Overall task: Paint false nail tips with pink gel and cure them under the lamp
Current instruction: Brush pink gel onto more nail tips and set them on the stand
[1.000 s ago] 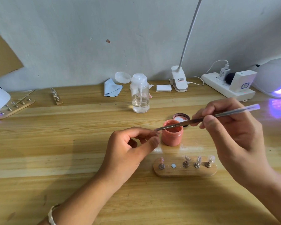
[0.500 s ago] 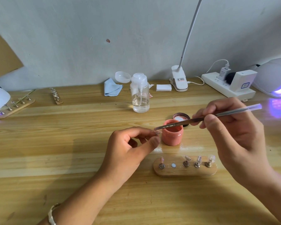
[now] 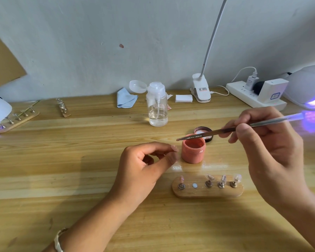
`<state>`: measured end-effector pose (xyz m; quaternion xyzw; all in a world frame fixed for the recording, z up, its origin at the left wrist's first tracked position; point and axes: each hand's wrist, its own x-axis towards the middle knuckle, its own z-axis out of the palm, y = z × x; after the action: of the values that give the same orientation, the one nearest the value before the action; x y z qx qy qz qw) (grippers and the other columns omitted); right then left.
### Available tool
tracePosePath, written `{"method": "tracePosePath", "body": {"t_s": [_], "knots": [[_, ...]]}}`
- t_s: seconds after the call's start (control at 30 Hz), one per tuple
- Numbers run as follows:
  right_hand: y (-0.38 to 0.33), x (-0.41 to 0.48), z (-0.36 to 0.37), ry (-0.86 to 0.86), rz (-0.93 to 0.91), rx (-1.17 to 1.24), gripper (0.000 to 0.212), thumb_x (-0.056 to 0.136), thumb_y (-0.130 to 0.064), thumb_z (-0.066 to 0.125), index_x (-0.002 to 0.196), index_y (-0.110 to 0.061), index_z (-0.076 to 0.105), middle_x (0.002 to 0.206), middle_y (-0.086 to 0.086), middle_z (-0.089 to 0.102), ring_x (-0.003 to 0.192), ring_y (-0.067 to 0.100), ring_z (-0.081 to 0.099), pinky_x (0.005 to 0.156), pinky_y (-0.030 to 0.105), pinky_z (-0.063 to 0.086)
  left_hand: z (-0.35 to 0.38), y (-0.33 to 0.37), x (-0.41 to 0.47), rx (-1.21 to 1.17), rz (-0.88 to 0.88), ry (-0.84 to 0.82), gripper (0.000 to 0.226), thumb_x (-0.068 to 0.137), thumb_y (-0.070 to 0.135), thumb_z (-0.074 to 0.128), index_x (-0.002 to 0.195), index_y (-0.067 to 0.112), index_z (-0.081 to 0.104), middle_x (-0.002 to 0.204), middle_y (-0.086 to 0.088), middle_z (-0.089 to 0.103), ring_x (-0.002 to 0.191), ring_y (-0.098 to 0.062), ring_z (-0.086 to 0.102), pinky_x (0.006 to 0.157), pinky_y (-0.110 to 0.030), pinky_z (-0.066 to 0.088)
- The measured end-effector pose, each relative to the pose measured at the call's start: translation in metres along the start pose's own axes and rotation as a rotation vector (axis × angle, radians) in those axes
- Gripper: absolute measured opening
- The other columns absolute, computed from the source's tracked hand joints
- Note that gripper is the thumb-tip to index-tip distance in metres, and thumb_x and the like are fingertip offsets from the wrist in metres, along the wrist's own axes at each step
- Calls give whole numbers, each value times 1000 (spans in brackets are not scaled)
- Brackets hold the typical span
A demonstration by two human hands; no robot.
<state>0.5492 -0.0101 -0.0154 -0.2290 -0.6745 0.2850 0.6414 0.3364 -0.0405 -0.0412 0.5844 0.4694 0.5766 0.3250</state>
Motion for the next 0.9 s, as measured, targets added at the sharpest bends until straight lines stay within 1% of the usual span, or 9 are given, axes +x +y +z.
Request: {"method": "tracePosePath", "body": {"t_s": [0.03, 0.13, 0.2, 0.33, 0.5, 0.63, 0.73, 0.8, 0.9], "knots": [[-1, 0, 0, 1, -1, 5, 5, 99, -25, 57, 96, -30, 57, 87, -8, 66, 81, 17, 67, 79, 27, 51, 0, 0, 0, -15, 0, 12, 16, 72, 30, 81, 88, 27, 80, 86, 5, 78, 78, -14, 70, 68, -35, 53], [-2, -1, 0, -1, -8, 6, 9, 98, -22, 57, 98, -31, 58, 89, 2, 65, 82, 20, 68, 79, 28, 51, 0, -1, 0, -40, 8, 28, 16, 72, 29, 80, 88, 25, 80, 86, 3, 78, 81, -22, 72, 73, -46, 56], [-3, -2, 1, -15, -14, -4, 7, 98, -21, 56, 99, -28, 58, 89, 6, 64, 82, 22, 67, 78, 27, 51, 0, -1, 0, -43, 12, 31, 15, 73, 26, 80, 88, 23, 80, 86, 2, 78, 82, -22, 72, 74, -49, 56], [-5, -3, 2, -27, -9, -25, 5, 97, -22, 57, 100, -24, 59, 90, 3, 64, 82, 25, 66, 76, 30, 50, 0, -1, 1, -49, 6, 31, 13, 73, 26, 80, 86, 23, 80, 86, 1, 78, 82, -22, 71, 70, -36, 53], [-6, -3, 3, -48, -16, -70, 6, 98, -21, 55, 100, -20, 61, 92, -12, 68, 83, 10, 67, 77, 22, 50, -1, -1, 1, -52, 15, 22, 9, 75, 23, 79, 84, 26, 79, 86, 1, 77, 82, -21, 72, 70, -29, 52], [-7, -3, 2, -82, -29, -90, 9, 98, -18, 55, 100, -22, 62, 93, -17, 68, 84, 7, 67, 79, 18, 49, -2, 0, 0, -48, 15, 19, 10, 76, 23, 80, 85, 24, 79, 86, 2, 77, 82, -20, 72, 70, -31, 53], [-6, -4, 1, -70, -7, -56, 8, 98, -21, 56, 96, -24, 63, 90, -13, 68, 83, 16, 69, 78, 26, 51, -1, 0, 1, -49, 13, 31, 10, 76, 24, 80, 86, 23, 79, 85, 1, 77, 81, -20, 72, 69, -30, 51], [-5, -4, 0, -47, 2, -32, 8, 96, -21, 57, 91, -20, 62, 87, -7, 68, 79, 21, 69, 76, 31, 53, -1, 0, 1, -64, 7, 36, 10, 75, 24, 80, 85, 22, 79, 85, 0, 77, 81, -22, 72, 71, -35, 51], [-5, -3, -1, -24, 4, -10, 9, 96, -21, 57, 91, -15, 61, 86, -7, 68, 78, 20, 69, 76, 28, 53, -1, 1, 1, -64, 3, 37, 10, 74, 24, 80, 85, 22, 79, 85, 0, 77, 81, -20, 72, 72, -41, 52]]}}
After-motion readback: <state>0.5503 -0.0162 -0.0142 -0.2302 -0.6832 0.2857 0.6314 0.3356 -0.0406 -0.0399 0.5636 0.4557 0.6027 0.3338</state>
